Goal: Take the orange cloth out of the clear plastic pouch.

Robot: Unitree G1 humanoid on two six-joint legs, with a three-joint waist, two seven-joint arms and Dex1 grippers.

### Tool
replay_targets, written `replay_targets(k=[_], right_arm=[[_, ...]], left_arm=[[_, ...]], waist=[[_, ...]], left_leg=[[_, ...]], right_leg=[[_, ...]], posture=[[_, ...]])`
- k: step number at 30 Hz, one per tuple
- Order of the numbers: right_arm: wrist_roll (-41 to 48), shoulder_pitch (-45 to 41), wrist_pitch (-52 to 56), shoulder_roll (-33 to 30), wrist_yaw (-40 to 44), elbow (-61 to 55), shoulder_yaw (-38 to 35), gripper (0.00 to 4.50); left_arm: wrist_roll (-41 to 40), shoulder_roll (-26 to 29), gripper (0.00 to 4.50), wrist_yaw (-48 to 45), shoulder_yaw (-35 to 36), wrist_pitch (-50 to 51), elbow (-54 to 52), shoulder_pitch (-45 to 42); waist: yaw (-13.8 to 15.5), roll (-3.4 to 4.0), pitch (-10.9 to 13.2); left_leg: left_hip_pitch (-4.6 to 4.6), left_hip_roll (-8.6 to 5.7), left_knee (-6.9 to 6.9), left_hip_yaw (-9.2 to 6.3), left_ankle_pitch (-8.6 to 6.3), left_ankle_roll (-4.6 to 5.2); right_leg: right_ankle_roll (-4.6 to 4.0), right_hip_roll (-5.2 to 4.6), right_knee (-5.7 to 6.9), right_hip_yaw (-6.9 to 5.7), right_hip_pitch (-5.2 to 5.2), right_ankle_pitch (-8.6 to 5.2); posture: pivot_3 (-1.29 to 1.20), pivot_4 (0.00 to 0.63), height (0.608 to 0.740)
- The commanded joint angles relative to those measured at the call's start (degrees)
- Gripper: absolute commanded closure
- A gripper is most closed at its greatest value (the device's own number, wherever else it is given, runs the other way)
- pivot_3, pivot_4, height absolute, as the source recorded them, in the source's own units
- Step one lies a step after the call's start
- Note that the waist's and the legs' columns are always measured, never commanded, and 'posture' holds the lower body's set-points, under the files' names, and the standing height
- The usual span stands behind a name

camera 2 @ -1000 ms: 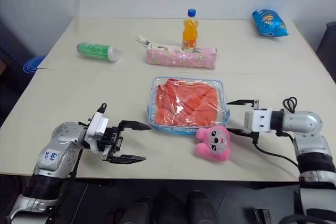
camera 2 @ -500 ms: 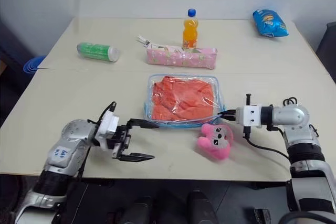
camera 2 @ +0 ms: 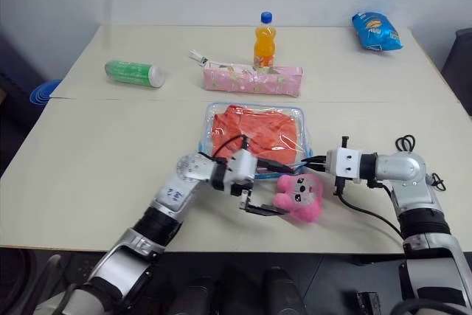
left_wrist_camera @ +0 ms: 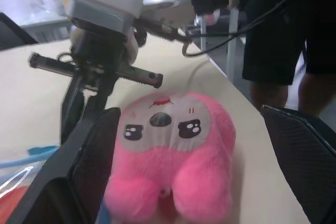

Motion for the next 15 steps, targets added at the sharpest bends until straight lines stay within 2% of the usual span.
replay_targets(k=[1, 3, 7, 13, 15], right_arm=[[0.3, 0.6, 1.0, -0.7, -1.0, -2.4, -0.6, 4.47], [0.3, 0.9, 1.7, -0.8, -1.5, -2.9, -0.7, 4.47], [0.2, 1.5, 2.4, -1.0, -2.1, -3.7, -0.9, 4.50], [0.5, 2.9, 2.8, -1.7, -2.9, -4.7, -1.4, 4.50], [0.6, 3.4, 2.7, -2.0, -3.2, -4.4, -1.7, 4.50]], left_arm=[[4.3, -2.6, 0.00, 3.1, -2.7, -2.3, 3.1, -1.8], [8.7, -2.6, 0.00, 5.1, -4.7, -3.6, 5.7, -3.2], [9.2, -3.0, 0.85, 4.4, -5.5, -3.1, 7.1, -3.9], [8.1, 0.1, 0.85, 2.9, -4.3, -2.9, 2.9, -0.5], [7.9, 2.9, 1.23, 2.1, -3.5, -3.5, 1.9, 1.4]], waist=[[0.0, 0.00, 0.0], [0.1, 0.00, 0.0], [0.1, 0.00, 0.0], [0.1, 0.00, 0.0], [0.1, 0.01, 0.0]], left_leg=[[0.00, 0.00, 0.00, 0.01, 0.00, 0.00], [-0.01, 0.00, 0.00, 0.01, 0.00, 0.00], [0.02, 0.00, 0.00, 0.01, 0.00, -0.01], [0.03, 0.00, -0.01, 0.00, 0.01, -0.01], [0.03, 0.00, -0.01, -0.01, 0.01, -0.01]], right_leg=[[0.00, 0.00, 0.00, 0.01, 0.00, 0.00], [0.00, 0.00, 0.00, 0.02, -0.01, 0.00], [0.00, 0.00, 0.01, 0.02, 0.01, 0.00], [0.00, -0.01, 0.01, 0.02, 0.00, 0.00], [0.00, -0.02, 0.01, 0.02, 0.00, 0.00]], posture=[[0.00, 0.150, 0.740], [0.00, 0.150, 0.740], [0.00, 0.150, 0.740], [0.00, 0.150, 0.740], [0.00, 0.150, 0.740]])
